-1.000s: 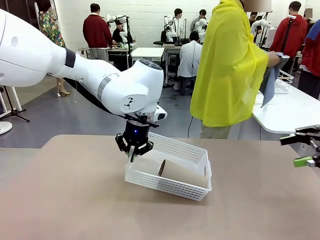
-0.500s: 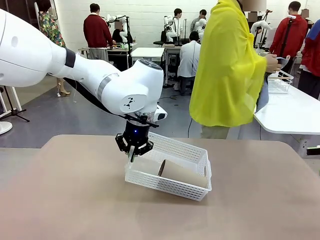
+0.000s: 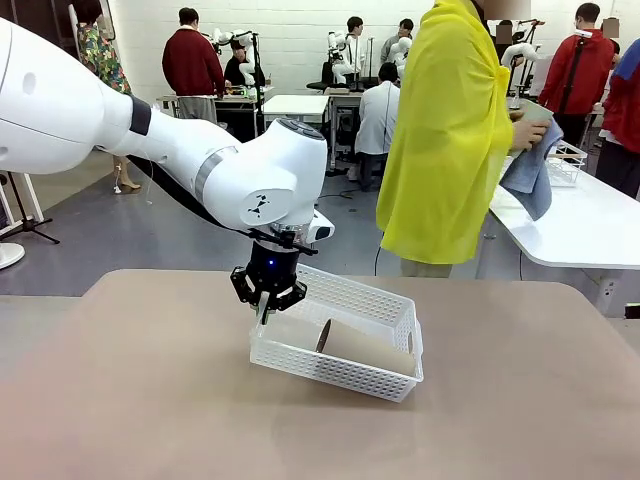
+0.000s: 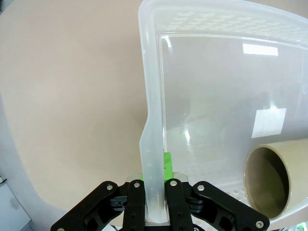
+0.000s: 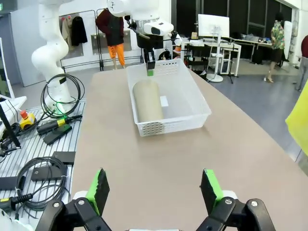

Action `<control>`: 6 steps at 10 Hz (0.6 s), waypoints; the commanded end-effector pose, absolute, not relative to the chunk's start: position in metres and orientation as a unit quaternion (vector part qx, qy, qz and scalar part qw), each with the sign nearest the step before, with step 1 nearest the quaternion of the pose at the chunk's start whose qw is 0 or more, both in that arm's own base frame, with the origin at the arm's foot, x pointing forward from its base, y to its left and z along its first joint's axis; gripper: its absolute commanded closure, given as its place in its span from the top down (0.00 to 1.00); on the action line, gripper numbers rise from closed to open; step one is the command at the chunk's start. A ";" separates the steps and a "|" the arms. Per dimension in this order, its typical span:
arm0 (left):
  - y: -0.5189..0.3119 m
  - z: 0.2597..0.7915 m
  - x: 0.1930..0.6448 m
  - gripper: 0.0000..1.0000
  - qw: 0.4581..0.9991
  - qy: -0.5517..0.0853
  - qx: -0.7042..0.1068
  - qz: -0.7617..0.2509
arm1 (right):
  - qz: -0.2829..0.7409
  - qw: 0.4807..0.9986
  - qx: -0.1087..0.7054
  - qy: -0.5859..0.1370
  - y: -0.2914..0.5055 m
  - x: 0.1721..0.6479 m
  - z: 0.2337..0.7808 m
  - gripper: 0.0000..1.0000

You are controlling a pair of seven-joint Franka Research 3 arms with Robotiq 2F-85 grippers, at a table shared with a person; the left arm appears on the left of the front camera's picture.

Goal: Clean and organize the cups into the basket.
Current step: Pick up the Organizing basket and move it to the center of the table, then pick up the Reusable plastic cup from the right side of the table and place it inside the Organizing basket.

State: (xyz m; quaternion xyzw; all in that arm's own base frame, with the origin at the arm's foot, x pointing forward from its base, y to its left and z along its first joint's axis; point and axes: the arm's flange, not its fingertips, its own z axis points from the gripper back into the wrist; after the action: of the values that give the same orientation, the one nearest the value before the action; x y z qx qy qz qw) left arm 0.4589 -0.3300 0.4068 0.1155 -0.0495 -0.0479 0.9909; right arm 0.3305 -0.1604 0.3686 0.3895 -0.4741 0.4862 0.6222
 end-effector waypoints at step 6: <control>-0.330 0.405 0.456 0.00 0.990 -0.052 0.120 -0.052 | 0.489 0.620 0.389 -0.475 -0.157 0.331 0.372 1.00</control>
State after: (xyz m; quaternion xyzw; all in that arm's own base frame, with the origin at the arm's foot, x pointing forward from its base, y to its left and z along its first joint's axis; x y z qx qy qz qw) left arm 0.4589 -0.3300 0.4068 0.1155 -0.0495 -0.0479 0.9909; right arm 0.3316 -0.1577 0.3704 0.3892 -0.4728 0.4902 0.6202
